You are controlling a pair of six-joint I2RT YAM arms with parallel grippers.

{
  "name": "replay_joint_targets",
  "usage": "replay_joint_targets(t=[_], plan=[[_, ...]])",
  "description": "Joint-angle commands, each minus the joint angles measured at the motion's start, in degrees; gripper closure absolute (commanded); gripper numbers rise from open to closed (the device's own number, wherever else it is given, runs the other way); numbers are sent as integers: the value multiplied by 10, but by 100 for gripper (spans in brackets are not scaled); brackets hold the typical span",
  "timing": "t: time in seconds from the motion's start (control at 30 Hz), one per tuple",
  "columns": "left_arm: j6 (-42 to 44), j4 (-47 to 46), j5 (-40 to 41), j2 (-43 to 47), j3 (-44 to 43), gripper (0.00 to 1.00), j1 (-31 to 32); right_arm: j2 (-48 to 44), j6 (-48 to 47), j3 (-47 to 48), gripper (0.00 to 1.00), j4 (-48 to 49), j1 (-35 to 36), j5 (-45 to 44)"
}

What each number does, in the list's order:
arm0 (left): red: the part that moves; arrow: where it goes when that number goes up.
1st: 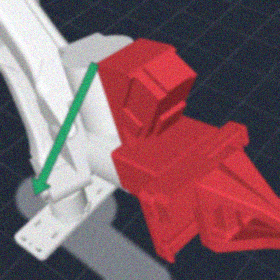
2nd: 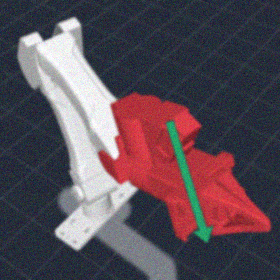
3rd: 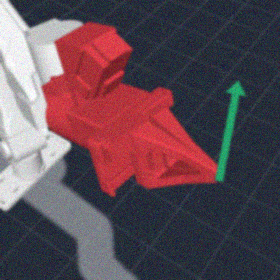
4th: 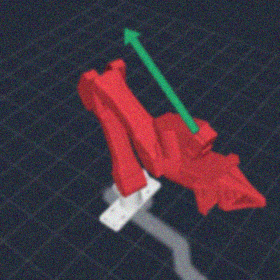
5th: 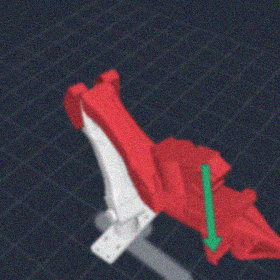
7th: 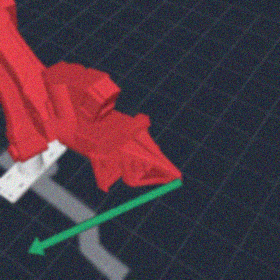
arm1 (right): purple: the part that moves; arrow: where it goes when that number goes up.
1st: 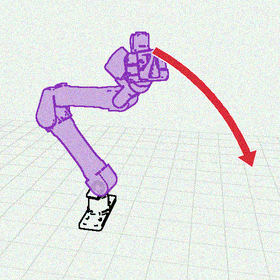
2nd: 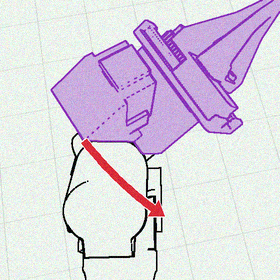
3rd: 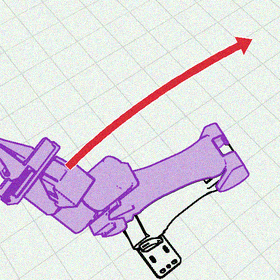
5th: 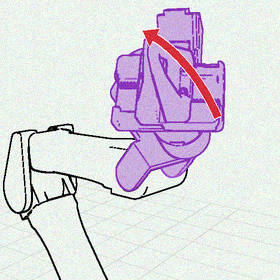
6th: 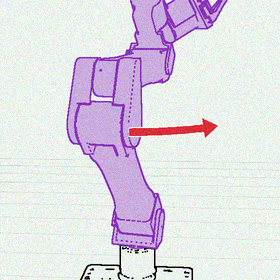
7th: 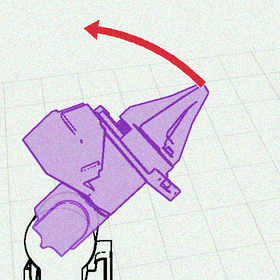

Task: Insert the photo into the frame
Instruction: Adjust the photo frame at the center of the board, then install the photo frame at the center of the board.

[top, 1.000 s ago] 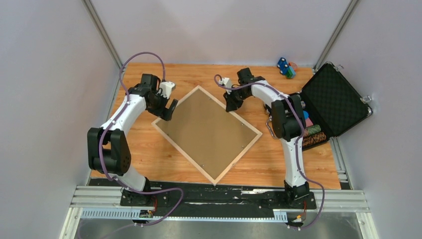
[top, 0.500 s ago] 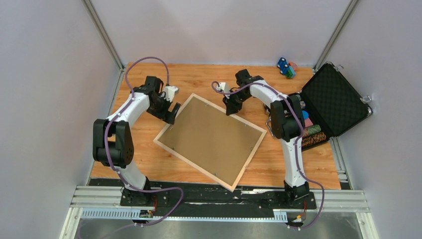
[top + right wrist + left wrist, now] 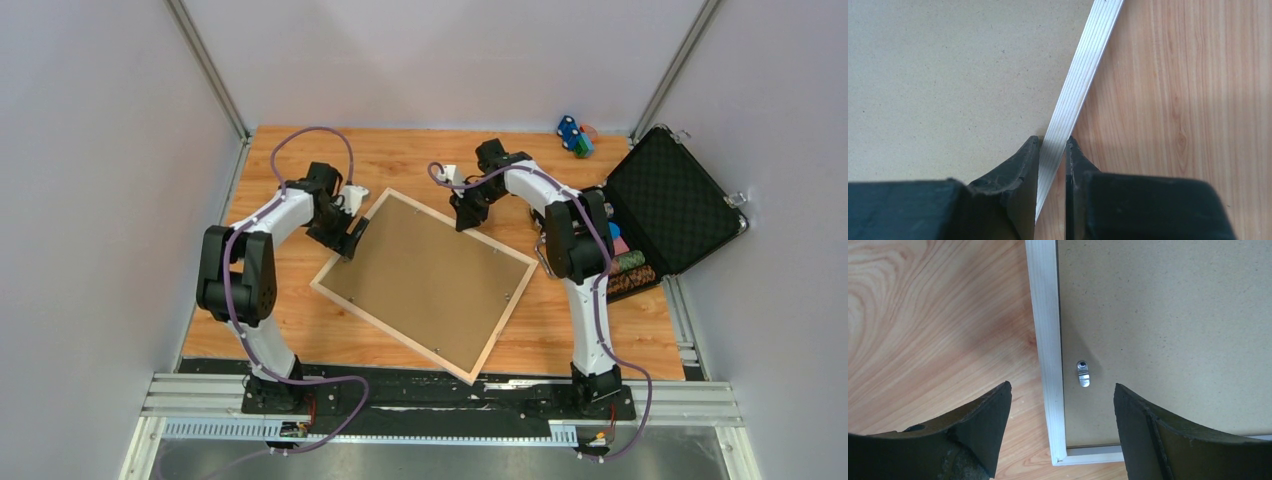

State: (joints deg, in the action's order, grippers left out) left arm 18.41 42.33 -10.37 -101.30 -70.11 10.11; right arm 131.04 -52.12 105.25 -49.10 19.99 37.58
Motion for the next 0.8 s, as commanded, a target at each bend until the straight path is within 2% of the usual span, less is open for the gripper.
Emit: replay_joint_targets(t=[0.0, 0.17, 0.77], plan=[[11, -27, 24, -2, 8, 20, 7, 8, -35, -21, 100, -18, -7, -10], [11, -43, 42, -7, 16, 27, 12, 2, -36, -33, 100, -17, -9, -12], [19, -63, 66, -16, 34, 40, 26, -4, -28, -43, 100, -15, -10, -22]])
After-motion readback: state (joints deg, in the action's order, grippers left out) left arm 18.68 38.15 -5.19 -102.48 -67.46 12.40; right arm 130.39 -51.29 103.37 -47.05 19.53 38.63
